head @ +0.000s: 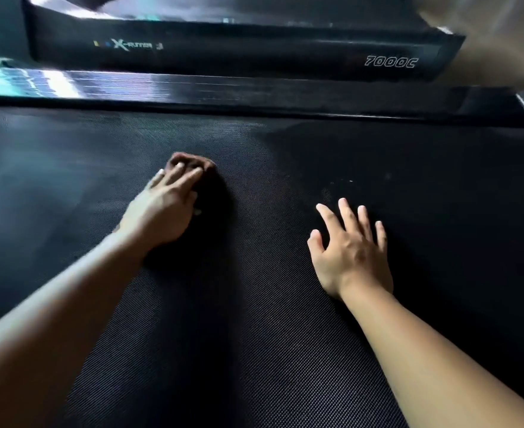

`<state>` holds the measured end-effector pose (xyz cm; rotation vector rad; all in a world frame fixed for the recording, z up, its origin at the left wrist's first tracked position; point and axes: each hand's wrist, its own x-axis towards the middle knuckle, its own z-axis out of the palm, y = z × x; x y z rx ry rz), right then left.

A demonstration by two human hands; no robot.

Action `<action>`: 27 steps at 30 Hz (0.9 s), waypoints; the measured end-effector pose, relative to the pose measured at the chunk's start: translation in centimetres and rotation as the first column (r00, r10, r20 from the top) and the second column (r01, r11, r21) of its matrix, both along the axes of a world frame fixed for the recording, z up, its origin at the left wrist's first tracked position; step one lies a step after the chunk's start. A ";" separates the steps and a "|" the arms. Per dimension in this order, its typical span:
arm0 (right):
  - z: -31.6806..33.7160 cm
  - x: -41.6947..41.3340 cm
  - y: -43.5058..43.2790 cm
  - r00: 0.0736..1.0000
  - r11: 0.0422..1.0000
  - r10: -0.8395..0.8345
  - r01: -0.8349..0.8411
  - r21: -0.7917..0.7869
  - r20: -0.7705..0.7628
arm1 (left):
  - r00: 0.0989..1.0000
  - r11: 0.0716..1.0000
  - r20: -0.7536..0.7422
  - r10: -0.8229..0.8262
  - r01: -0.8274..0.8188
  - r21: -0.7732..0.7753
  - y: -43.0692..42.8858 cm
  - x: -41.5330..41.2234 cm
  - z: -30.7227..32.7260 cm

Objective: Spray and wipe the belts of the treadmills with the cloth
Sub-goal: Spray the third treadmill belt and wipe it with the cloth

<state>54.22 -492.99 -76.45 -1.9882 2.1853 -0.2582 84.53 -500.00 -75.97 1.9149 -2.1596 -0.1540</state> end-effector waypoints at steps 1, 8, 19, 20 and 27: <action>0.0 0.0 0.0 1.000 1.000 0.001 -0.001 0.002 -0.001 | 0.999 0.999 0.004 0.036 -0.036 -0.003 -1.7 0.8 0.0; -0.3 0.0 0.0 1.000 1.000 0.004 -0.004 -0.027 0.002 | 0.980 0.977 -0.010 0.199 -0.198 0.078 -12.1 -1.8 1.0; 0.3 -0.1 -0.1 1.000 0.999 0.001 -0.001 0.039 0.018 | 0.936 0.938 0.060 -0.346 0.345 0.031 -8.0 -14.3 0.9; 0.3 -0.1 -0.1 1.000 0.999 0.001 -0.001 0.039 0.014 | 0.922 0.923 0.042 -0.385 0.385 0.016 -6.7 -13.7 0.4; 0.1 0.0 0.1 1.000 1.000 -0.001 0.001 0.003 0.024 | 0.969 0.968 0.009 -0.245 0.245 -0.051 0.2 -4.4 -0.4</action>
